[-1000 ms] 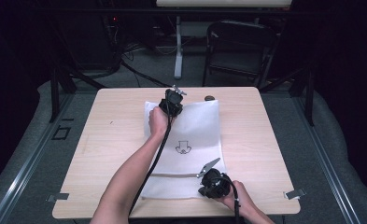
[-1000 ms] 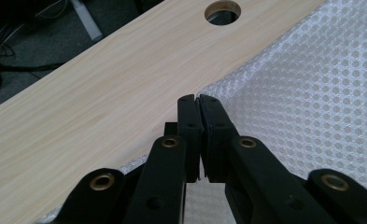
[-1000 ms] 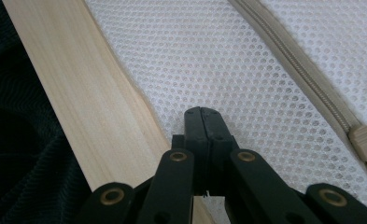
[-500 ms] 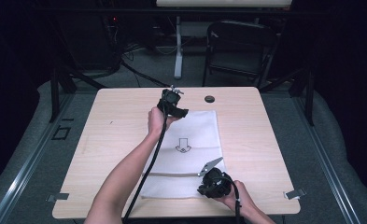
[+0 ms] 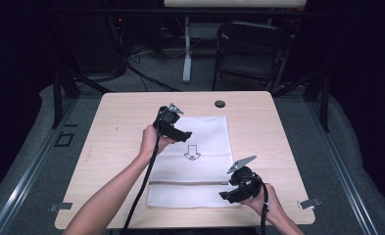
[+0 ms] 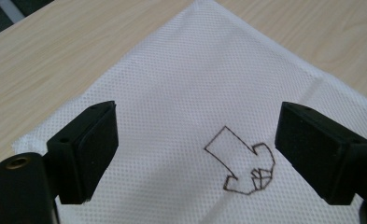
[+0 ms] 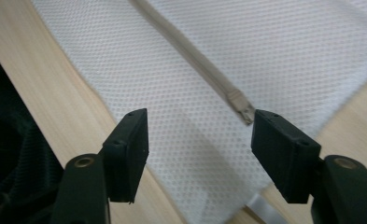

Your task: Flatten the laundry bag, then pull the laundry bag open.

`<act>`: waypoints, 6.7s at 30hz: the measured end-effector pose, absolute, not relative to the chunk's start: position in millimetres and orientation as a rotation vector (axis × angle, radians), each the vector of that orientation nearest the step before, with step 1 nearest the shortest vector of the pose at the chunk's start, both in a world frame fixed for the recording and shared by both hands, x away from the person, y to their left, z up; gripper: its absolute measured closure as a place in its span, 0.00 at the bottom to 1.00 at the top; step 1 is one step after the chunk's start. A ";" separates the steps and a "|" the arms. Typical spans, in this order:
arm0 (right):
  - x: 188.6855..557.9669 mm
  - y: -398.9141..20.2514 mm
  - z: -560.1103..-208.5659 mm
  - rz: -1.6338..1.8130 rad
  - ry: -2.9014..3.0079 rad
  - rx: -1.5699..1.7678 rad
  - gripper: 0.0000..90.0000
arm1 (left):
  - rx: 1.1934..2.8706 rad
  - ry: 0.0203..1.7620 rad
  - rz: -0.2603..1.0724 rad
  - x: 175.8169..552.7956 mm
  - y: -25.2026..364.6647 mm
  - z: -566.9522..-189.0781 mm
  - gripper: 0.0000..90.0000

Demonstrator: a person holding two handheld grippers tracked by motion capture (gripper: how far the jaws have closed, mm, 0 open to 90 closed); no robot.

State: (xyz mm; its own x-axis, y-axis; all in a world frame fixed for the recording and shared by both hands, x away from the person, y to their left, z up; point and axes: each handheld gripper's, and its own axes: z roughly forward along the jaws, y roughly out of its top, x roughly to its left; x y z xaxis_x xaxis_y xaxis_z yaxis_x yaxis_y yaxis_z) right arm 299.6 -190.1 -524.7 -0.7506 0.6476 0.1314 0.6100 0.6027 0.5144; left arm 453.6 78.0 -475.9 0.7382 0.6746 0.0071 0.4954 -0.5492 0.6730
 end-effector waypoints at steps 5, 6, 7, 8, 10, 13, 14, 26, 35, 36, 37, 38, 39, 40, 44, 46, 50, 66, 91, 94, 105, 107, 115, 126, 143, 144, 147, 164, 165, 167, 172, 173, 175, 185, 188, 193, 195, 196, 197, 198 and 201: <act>305.2 -201.6 -522.2 0.823 2.725 1.113 0.24 | 2.281 0.851 0.326 437.3 80.7 -476.4 0.11; 305.3 -203.1 -523.0 0.819 2.723 1.118 0.21 | 2.282 0.843 0.319 433.3 80.6 -476.3 0.10; 305.8 -205.1 -522.9 0.821 2.732 1.108 0.21 | 2.282 0.838 0.307 429.6 80.7 -476.3 0.10; 305.7 -206.6 -522.2 0.816 2.727 1.107 0.20 | 2.276 0.836 0.301 425.7 80.8 -476.9 0.09; 306.6 -208.7 -520.9 0.799 2.719 1.115 0.17 | 2.278 0.828 0.292 417.6 81.1 -478.2 0.09; 308.9 -211.5 -520.6 0.793 2.720 1.117 0.15 | 2.279 0.812 0.286 406.9 81.9 -480.4 0.08; 309.8 -213.6 -520.0 0.780 2.732 1.103 0.15 | 2.276 0.807 0.279 404.0 82.1 -481.5 0.07; 307.2 -228.0 -517.8 0.795 2.690 1.162 0.20 | 2.281 0.729 0.243 382.4 78.0 -481.9 0.06; 309.9 -227.9 -519.3 0.816 2.630 1.174 0.36 | 2.288 0.689 0.214 374.2 73.2 -485.8 0.08; 310.5 -227.9 -520.8 0.826 2.627 1.192 0.42 | 2.288 0.688 0.204 374.4 72.3 -486.8 0.08; 312.0 -228.2 -522.2 0.815 2.632 1.191 0.49 | 2.292 0.687 0.199 374.5 71.2 -487.8 0.08; 313.0 -228.1 -523.5 0.807 2.631 1.193 0.62 | 2.292 0.686 0.200 374.4 69.9 -489.2 0.08; 313.7 -228.4 -524.8 0.822 2.622 1.190 0.71 | 2.298 0.685 0.196 374.3 68.5 -490.3 0.09; 314.6 -229.0 -526.1 0.802 2.608 1.201 0.78 | 2.299 0.675 0.193 373.8 67.0 -491.6 0.09; 319.2 -229.4 -532.8 0.817 2.612 1.236 0.95 | 2.301 0.633 0.177 368.0 56.4 -498.7 0.13; 321.5 -226.2 -534.8 0.808 2.619 1.237 0.98 | 2.295 0.602 0.165 364.7 50.1 -502.2 0.15; 323.7 -218.8 -541.7 0.797 2.613 1.212 1.00 | 2.309 0.547 0.158 360.1 39.8 -507.8 0.16; 331.5 -219.6 -548.8 0.863 2.611 1.234 0.99 | 2.391 0.472 0.094 352.7 12.6 -537.2 0.16; 336.0 -214.6 -560.0 0.828 2.664 1.218 1.00 | 2.430 0.314 0.036 352.3 -24.5 -561.6 0.68; 335.5 -214.4 -559.7 0.813 2.661 1.213 1.00 | 2.415 0.329 0.029 353.1 -26.4 -563.2 0.75; 334.1 -214.6 -560.5 0.839 2.647 1.217 1.00 | 2.436 0.309 0.011 353.5 -33.2 -568.7 0.89; 333.5 -213.9 -559.3 0.809 2.650 1.207 0.99 | 2.417 0.307 -0.005 353.9 -32.7 -570.1 0.90; 330.5 -212.9 -554.9 0.821 2.667 1.234 1.00 | 2.426 0.308 -0.004 354.6 -32.5 -570.1 0.91; 331.2 -209.1 -558.9 0.788 2.699 1.183 1.00 | 2.399 0.328 -0.016 353.6 -31.3 -571.7 0.91; 332.4 -213.0 -559.1 0.791 2.705 1.247 1.00 | 2.419 0.315 0.001 349.3 -33.6 -569.6 0.91; 332.3 -213.2 -558.9 0.787 2.709 1.246 1.00 | 2.422 0.311 0.000 349.1 -33.7 -569.5 0.91; 331.6 -213.5 -557.9 0.768 2.725 1.237 1.00 | 2.425 0.301 0.008 347.9 -34.7 -569.3 0.91; 330.7 -214.8 -557.8 0.763 2.730 1.256 1.00 | 2.419 0.281 -0.037 351.0 -32.3 -569.2 0.91; 329.8 -214.0 -559.0 0.788 2.711 1.276 1.00 | 2.416 0.281 -0.041 351.5 -31.7 -569.2 0.91; 330.6 -214.8 -558.1 0.780 2.733 1.269 1.00 | 2.409 0.291 -0.052 352.6 -29.5 -569.2 0.91; 330.2 -213.9 -557.8 0.778 2.729 1.271 1.00 | 2.412 0.283 -0.053 352.7 -28.7 -568.8 0.91; 330.4 -214.5 -557.5 0.764 2.731 1.265 1.00 | 2.410 0.283 -0.055 352.6 -28.3 -569.0 0.91; 330.1 -214.1 -557.6 0.769 2.731 1.271 1.00 | 2.414 0.275 -0.049 351.9 -28.0 -568.9 0.91; 329.9 -213.8 -557.6 0.770 2.729 1.270 1.00 | 2.414 0.274 -0.055 352.6 -21.7 -566.9 0.91; 329.7 -213.4 -557.2 0.761 2.730 1.271 1.00 | 2.416 0.271 -0.051 352.6 -20.2 -566.6 0.91; 329.5 -213.6 -556.8 0.759 2.737 1.273 1.00 | 2.419 0.267 -0.054 352.8 -18.0 -565.5 0.91; 329.7 -214.4 -556.7 0.748 2.737 1.259 1.00 | 2.427 0.267 -0.048 352.8 -16.8 -565.0 0.91; 329.6 -214.3 -557.0 0.753 2.735 1.261 1.00 | 2.425 0.269 -0.043 352.9 -16.1 -565.0 0.91; 329.5 -214.2 -557.0 0.759 2.736 1.263 1.00 | 2.423 0.272 -0.048 352.8 -15.1 -564.9 0.91; 329.5 -214.2 -557.0 0.760 2.735 1.263 1.00 | 2.424 0.267 -0.055 353.2 -14.1 -564.5 0.91; 329.8 -214.8 -556.8 0.744 2.737 1.255 1.00 | 2.442 0.274 -0.033 352.8 -12.0 -562.9 0.91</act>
State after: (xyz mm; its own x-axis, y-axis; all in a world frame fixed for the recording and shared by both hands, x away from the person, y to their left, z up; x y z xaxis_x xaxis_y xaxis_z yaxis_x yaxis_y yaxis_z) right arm 329.8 -214.8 -556.8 -0.6718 0.7236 0.1584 0.7042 0.5576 0.4396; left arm 352.8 -12.0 -562.9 0.9776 0.1883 -0.0942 0.2052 -0.7527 0.6256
